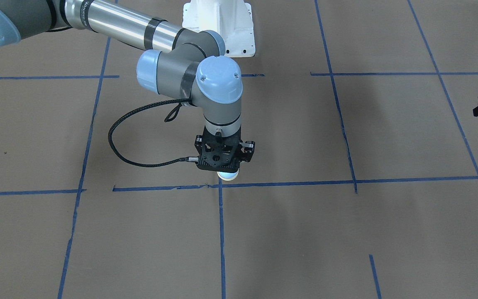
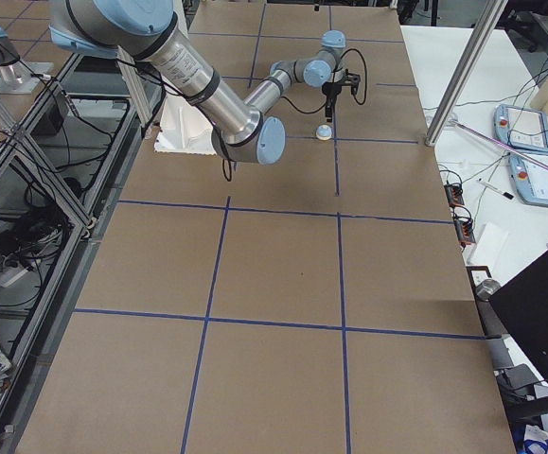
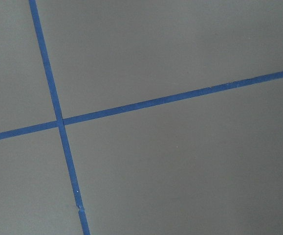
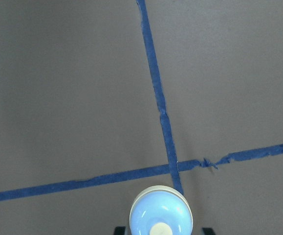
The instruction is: Place and press bell with both arms
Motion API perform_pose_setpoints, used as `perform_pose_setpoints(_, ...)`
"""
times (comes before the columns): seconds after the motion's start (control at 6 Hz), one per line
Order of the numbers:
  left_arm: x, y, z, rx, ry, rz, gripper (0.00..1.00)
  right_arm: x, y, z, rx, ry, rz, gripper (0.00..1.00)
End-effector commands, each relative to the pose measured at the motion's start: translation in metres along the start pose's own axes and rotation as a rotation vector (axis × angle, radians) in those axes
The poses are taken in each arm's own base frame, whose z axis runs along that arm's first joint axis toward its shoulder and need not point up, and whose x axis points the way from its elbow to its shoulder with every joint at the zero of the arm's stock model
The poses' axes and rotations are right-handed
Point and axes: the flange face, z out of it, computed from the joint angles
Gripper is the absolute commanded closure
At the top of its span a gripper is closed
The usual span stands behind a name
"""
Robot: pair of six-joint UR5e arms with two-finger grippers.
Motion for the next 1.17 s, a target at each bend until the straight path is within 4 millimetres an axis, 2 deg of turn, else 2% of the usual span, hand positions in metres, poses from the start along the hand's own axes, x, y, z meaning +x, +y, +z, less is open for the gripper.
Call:
perform_pose_setpoints(0.0,0.001,-0.001,0.001,0.0,0.001,-0.012,0.0,-0.002,0.014,0.024,-0.02,0.032,-0.013,0.99)
perform_pose_setpoints(0.33,-0.001,-0.001,0.003,-0.004,0.001,-0.015,0.0,0.0,0.022,0.036,-0.021,0.049,-0.017,0.99)
perform_pose_setpoints(1.0,0.0,-0.001,0.002,-0.002,0.001,-0.013,0.0,-0.005,0.02,0.031,0.005,0.039,-0.022,0.99)
